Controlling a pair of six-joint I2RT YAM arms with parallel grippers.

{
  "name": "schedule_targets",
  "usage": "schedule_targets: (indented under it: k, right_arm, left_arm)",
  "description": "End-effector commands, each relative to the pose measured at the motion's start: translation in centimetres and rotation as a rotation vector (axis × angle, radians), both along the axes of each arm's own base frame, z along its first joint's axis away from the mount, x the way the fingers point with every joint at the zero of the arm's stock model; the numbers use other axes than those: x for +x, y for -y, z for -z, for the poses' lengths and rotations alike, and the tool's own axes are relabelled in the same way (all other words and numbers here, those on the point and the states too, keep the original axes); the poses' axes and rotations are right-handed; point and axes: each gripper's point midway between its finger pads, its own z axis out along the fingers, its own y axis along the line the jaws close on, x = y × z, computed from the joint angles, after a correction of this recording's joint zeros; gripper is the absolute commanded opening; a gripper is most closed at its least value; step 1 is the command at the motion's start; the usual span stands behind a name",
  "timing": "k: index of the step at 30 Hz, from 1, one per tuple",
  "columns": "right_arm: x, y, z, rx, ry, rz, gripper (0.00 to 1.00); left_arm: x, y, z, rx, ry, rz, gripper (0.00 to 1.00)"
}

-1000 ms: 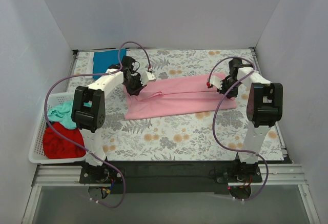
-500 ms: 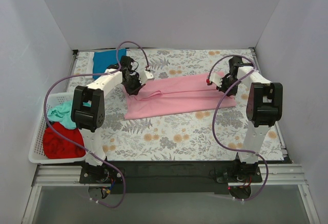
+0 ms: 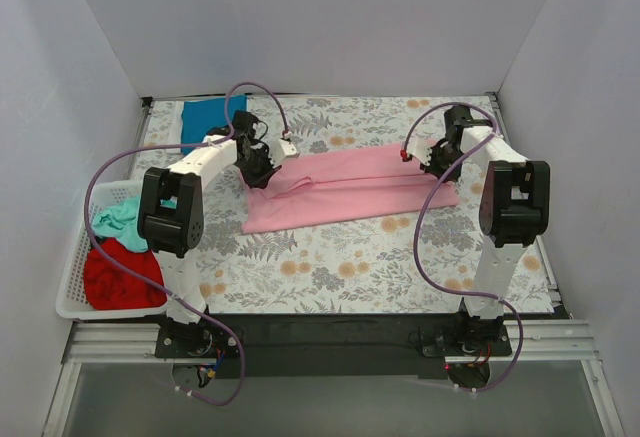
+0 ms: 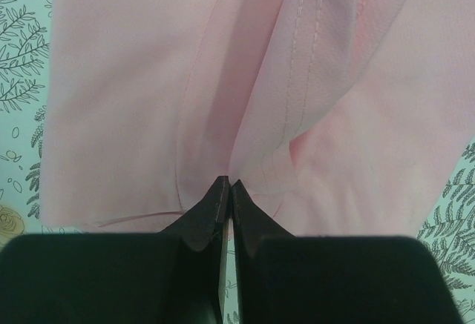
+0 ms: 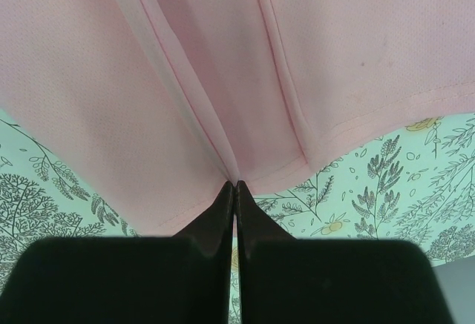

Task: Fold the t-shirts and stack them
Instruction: Fold the tshirt

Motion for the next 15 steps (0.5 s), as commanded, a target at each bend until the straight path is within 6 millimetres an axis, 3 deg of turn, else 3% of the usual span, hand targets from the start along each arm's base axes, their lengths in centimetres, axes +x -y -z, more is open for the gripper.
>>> schedule_targets:
  k: [1, 6, 9, 12, 15]
  right_arm:
    - [1.3, -0.5, -1.5, 0.001, 0.05, -0.004, 0.01]
    - [1.7, -0.4, -0.2, -0.025, 0.027, 0.009, 0.05]
    - [1.9, -0.2, 0.1, -0.036, 0.022, 0.032, 0.23]
    - [2.4, 0.2, -0.6, -0.04, 0.05, 0.062, 0.37]
    - [3.0, 0.8, -2.1, -0.017, 0.082, 0.131, 0.55]
  left_arm:
    - [0.0, -0.2, -2.7, -0.023, 0.048, -0.003, 0.0]
    - [0.4, -0.5, -1.9, -0.01, 0.039, -0.024, 0.0]
    - [0.9, -1.1, -1.4, 0.004, 0.039, -0.072, 0.01]
    - [2.6, -1.9, -1.5, -0.008, 0.069, -0.193, 0.14]
    - [5.7, -4.0, -3.2, -0.083, 0.102, -0.437, 0.19]
